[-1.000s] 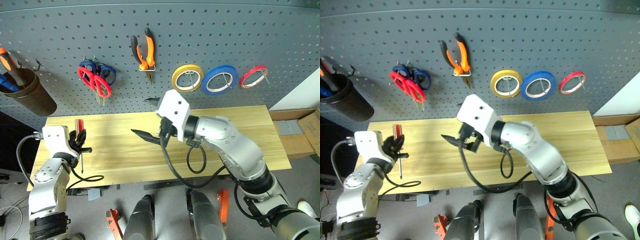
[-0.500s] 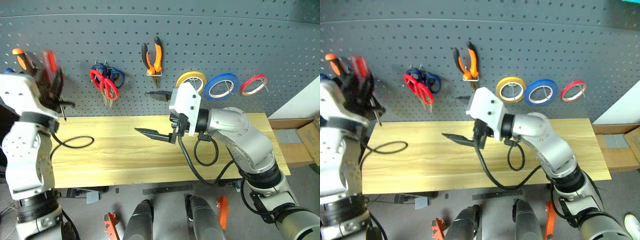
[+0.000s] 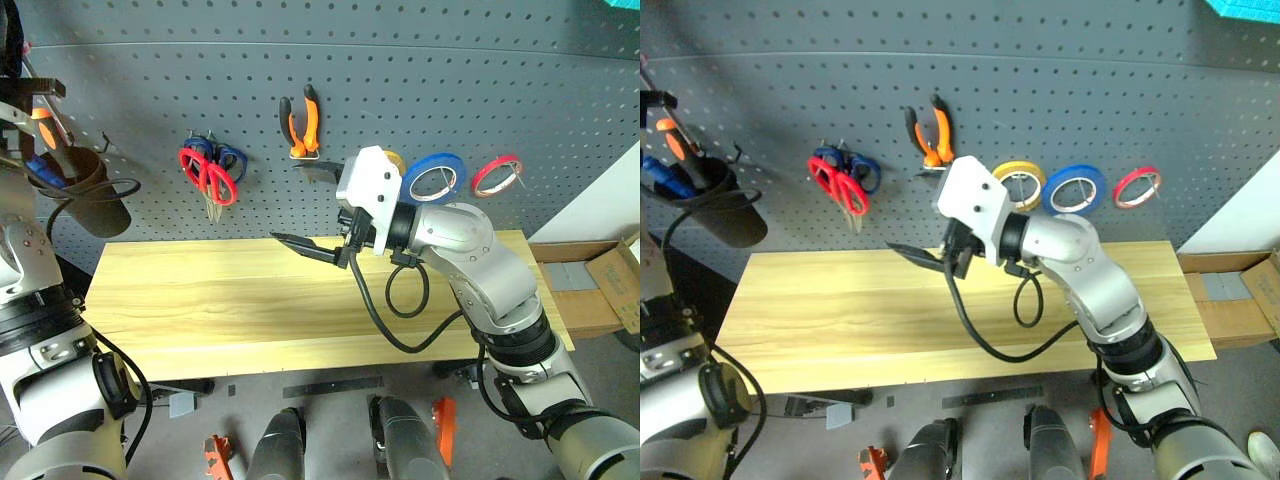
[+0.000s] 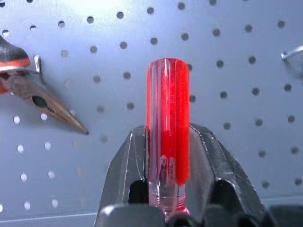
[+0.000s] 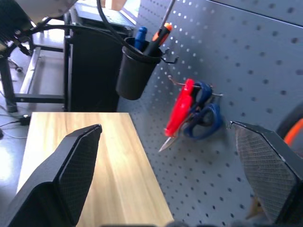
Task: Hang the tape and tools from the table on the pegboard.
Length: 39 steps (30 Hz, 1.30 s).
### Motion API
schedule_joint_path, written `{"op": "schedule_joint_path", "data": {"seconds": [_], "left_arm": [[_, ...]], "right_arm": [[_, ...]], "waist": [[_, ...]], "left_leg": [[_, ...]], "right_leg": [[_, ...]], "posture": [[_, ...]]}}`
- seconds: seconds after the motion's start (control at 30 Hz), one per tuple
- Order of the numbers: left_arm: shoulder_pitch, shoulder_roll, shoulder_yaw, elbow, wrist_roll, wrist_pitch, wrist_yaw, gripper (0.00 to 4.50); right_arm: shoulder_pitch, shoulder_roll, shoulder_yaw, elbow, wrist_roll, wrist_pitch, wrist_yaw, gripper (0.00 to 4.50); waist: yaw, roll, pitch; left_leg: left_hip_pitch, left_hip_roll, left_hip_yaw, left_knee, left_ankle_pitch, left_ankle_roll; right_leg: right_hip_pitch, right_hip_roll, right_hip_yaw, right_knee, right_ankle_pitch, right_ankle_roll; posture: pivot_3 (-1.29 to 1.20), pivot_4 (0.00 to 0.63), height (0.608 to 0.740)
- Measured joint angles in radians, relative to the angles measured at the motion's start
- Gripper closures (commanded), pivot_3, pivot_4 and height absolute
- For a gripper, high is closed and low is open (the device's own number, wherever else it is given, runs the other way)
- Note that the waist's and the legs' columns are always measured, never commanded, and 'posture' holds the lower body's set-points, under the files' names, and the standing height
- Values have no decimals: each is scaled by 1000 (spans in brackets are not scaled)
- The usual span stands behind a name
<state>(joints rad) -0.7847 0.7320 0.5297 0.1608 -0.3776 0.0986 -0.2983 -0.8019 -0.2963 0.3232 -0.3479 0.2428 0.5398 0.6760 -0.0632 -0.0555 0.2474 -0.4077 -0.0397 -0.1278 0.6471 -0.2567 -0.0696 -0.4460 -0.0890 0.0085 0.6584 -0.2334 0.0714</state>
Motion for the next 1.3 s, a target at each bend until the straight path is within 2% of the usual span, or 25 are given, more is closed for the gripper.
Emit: {"op": "schedule_joint_path", "data": {"seconds": [0.27,0.47,0.63,0.77,0.83,0.97,1.1,1.2,1.3], "left_arm": [[135,10,29,37,39,-45,14,3690],[147,6,25,138,64,-123,21,3690],[127,-32,6,227,65,-172,22,2016],[126,-33,6,232,66,-194,44,573],[124,-39,8,231,63,-202,54,9],[101,-73,-3,155,32,-201,57,9],[51,-83,-111,-62,-5,-96,21,9],[73,-109,-230,-206,-51,17,-48,9],[186,-132,-315,-299,-88,125,-117,9]], "right_arm": [[-4,8,0,4,-4,-6,3,0],[-5,29,1,14,-4,-20,17,0],[-5,45,2,22,-7,-36,22,0],[-5,44,3,22,-7,-37,24,0],[-4,44,3,22,-7,-37,24,0],[-2,42,-4,21,-2,-37,24,0],[22,29,-69,5,43,-36,24,0],[47,1,-131,-28,81,-31,24,0],[114,-47,-186,-76,99,-8,8,0]], "waist": [[-3,0,-6],[5,-1,-13],[6,-2,-17],[6,-2,-17],[5,-2,-20],[5,-4,-26],[13,-4,-36],[15,6,-48],[-1,14,-55]], "left_leg": [[1,0,0,1,0,0],[2,0,0,3,0,0],[5,0,0,4,0,0],[6,0,0,4,0,0],[6,0,0,4,0,0],[6,0,0,6,0,0],[5,-2,-1,9,0,0],[7,-2,1,13,-3,3],[12,-1,4,13,-4,6]], "right_leg": [[0,0,1,3,0,0],[1,0,1,5,0,0],[4,0,1,5,0,0],[4,0,2,6,0,0],[4,0,2,6,0,0],[4,0,1,6,0,0],[8,0,1,5,1,0],[11,-1,3,5,1,0],[15,1,7,7,1,1]], "posture": [[-7,143,740],[1,142,740],[-5,142,740],[-14,141,740],[-18,140,740],[-22,134,740],[-32,127,740],[-49,120,740],[-64,112,740]]}}
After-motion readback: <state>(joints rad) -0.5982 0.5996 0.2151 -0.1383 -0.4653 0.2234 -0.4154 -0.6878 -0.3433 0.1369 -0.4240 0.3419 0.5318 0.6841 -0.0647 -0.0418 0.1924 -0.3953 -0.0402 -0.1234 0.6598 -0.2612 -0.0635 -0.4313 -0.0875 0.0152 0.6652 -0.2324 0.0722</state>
